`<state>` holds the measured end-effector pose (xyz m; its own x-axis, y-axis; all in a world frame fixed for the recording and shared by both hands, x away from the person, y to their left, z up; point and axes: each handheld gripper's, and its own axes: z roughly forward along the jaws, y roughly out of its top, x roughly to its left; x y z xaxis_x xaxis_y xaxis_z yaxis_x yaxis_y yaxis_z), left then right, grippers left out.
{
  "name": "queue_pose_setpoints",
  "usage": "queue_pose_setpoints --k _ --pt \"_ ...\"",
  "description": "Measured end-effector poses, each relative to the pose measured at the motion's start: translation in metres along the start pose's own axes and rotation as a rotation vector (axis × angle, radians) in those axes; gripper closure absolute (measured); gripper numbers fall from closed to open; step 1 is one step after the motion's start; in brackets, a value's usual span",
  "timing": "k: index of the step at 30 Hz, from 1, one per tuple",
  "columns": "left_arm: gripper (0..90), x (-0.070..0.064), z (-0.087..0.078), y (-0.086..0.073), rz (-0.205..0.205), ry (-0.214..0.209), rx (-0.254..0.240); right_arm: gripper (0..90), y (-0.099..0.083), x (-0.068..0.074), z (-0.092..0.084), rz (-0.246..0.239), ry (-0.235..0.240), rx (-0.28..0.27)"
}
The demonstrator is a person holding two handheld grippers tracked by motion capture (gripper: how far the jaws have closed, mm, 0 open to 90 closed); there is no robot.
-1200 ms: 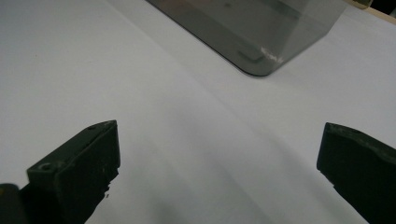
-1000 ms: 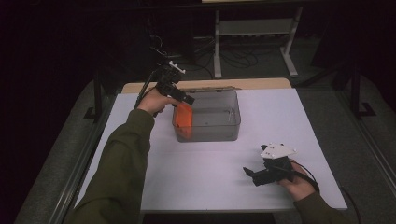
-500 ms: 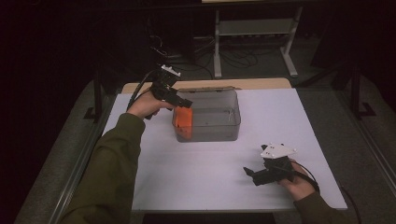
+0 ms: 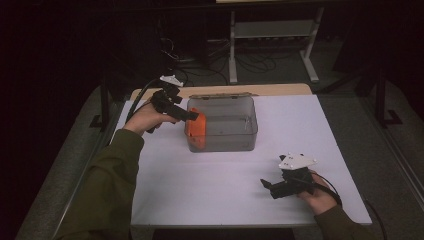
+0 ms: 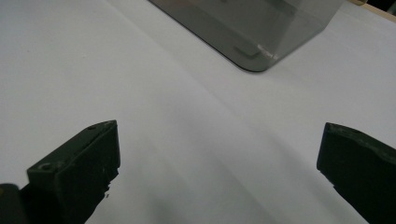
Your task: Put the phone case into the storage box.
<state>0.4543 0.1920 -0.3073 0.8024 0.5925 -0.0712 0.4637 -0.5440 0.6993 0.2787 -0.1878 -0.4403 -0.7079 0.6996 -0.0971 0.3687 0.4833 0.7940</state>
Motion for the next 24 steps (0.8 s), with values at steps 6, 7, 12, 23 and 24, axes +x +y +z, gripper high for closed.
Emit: queue_pose_setpoints --k 6,7,12,23,24 --pt "0.0 -0.006 -0.007 -0.009 0.017 -0.009 -0.018 0.0 0.000 0.000 0.000 0.000 -0.001 0.001" --pt "0.0 -0.007 -0.008 -0.011 0.021 -0.009 -0.021 0.0 0.000 0.000 0.000 0.000 0.000 0.001" --pt "0.0 -0.011 -0.012 -0.020 0.028 -0.004 -0.027 0.0 0.000 0.000 0.001 -0.004 0.001 0.002" --pt "0.0 -0.020 -0.021 -0.045 0.047 0.023 -0.046 0.0 0.000 0.001 0.001 -0.007 -0.001 0.003" --pt "0.0 -0.021 -0.022 -0.048 0.052 0.023 -0.053 0.0 0.000 0.001 0.001 -0.007 -0.002 0.003"
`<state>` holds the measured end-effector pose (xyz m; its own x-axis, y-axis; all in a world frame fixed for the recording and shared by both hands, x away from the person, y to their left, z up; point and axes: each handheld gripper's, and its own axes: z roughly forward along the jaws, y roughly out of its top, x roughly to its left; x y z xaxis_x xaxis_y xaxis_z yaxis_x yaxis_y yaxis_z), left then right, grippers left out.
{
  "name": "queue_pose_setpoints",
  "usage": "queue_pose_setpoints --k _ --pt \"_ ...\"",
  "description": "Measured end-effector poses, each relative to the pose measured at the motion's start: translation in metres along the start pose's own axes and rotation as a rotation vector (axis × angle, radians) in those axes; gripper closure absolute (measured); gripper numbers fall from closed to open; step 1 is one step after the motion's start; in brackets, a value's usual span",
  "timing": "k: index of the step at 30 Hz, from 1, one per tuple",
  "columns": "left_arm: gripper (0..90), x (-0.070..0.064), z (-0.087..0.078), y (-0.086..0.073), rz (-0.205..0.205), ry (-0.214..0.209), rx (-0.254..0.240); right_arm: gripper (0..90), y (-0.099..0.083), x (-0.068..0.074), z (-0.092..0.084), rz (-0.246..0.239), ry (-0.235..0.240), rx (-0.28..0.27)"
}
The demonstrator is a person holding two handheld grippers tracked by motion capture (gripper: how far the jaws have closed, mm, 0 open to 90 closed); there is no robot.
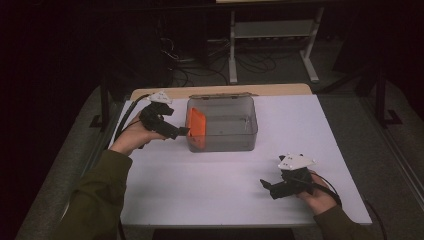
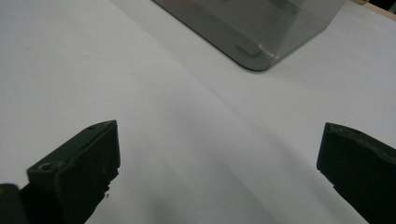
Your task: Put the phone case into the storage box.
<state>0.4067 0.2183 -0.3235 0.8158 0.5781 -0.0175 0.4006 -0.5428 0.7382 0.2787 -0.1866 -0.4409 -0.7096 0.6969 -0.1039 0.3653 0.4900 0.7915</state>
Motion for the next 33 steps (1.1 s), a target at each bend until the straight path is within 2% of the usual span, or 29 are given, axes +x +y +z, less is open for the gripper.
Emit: queue_pose_setpoints --k 9,18,33 --pt "0.0 -0.016 -0.003 -0.023 0.021 0.023 -0.008 0.0 0.000 0.001 0.001 -0.001 -0.001 0.006" --pt "0.0 -0.027 -0.006 -0.047 0.037 0.047 -0.021 0.0 0.000 0.001 0.001 -0.003 -0.001 0.008" --pt "0.0 -0.041 -0.006 -0.085 0.034 0.069 -0.041 0.0 0.000 0.001 0.001 0.000 -0.001 0.011"
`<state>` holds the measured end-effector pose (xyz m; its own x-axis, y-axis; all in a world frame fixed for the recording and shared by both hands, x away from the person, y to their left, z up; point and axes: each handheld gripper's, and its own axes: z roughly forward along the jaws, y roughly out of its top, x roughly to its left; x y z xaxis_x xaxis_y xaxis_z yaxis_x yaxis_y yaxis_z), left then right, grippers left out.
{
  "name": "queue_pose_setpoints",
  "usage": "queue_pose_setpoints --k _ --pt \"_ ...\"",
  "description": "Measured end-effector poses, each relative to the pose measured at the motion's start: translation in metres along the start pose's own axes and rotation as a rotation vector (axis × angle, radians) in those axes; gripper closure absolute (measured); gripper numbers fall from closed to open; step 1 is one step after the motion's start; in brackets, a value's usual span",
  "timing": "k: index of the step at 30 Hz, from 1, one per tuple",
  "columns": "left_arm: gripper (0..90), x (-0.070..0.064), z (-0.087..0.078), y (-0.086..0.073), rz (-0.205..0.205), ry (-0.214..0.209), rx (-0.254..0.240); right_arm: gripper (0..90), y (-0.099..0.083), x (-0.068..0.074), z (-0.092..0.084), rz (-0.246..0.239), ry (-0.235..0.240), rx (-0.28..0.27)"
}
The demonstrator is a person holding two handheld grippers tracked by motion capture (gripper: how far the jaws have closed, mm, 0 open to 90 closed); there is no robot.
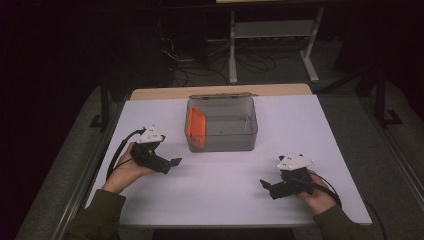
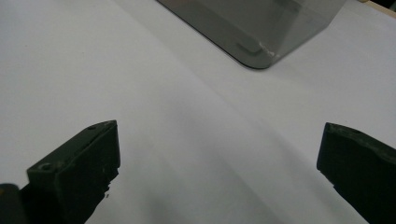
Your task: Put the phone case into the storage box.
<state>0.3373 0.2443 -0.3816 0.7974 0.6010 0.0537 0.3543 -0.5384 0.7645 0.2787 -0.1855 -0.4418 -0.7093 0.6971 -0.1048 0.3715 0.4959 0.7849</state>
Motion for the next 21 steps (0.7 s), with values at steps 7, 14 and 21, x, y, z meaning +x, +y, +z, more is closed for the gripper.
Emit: queue_pose_setpoints --k 7,14,21 --pt "0.0 -0.007 0.002 -0.017 -0.002 0.006 -0.010 0.0 0.000 0.000 0.000 0.000 0.000 0.001" --pt "0.0 -0.014 0.002 -0.028 -0.004 0.005 -0.025 0.0 0.000 0.000 0.000 -0.001 0.001 0.001" --pt "0.0 -0.020 -0.001 -0.042 -0.027 0.002 -0.078 0.0 0.000 0.000 0.000 -0.004 0.001 -0.001"
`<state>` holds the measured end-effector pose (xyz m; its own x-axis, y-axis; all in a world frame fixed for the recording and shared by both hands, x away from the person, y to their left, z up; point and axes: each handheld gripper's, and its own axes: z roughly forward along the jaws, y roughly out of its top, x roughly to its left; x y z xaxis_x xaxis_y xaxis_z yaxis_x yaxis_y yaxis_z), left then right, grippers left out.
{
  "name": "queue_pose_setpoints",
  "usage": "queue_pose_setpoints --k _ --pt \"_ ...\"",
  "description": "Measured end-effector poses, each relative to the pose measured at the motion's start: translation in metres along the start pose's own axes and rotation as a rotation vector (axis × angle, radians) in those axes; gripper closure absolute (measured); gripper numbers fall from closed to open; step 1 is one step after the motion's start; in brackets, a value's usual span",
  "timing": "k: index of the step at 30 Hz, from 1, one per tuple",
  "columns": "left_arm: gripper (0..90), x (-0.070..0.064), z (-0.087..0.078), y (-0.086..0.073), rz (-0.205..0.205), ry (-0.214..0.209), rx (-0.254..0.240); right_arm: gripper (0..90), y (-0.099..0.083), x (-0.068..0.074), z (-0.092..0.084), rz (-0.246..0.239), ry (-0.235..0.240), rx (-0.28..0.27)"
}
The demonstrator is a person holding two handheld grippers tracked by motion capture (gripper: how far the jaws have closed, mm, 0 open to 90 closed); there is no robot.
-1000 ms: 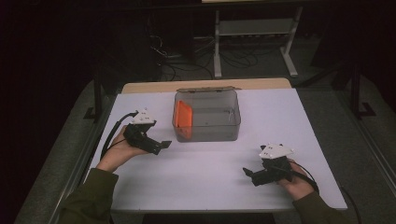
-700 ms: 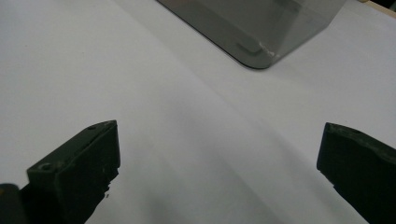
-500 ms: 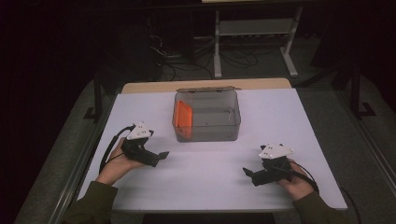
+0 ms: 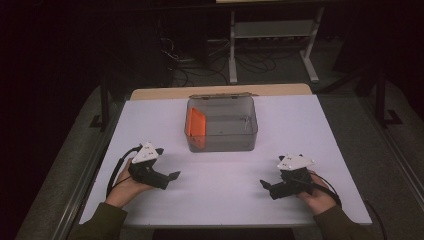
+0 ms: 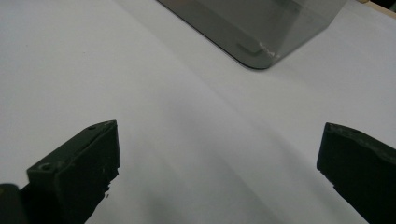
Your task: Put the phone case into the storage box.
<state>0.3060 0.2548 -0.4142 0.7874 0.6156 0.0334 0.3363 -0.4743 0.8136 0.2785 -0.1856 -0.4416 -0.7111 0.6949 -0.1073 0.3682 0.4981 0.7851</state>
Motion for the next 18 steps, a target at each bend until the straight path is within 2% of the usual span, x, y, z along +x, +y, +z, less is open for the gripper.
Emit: queue_pose_setpoints --k 14,18 --pt "0.0 -0.012 -0.005 -0.022 -0.054 0.012 -0.018 0.0 0.000 0.000 0.001 -0.002 -0.002 0.005" --pt "0.0 -0.014 -0.003 -0.025 -0.053 0.007 -0.008 0.0 -0.001 0.000 0.001 -0.003 -0.005 0.010"
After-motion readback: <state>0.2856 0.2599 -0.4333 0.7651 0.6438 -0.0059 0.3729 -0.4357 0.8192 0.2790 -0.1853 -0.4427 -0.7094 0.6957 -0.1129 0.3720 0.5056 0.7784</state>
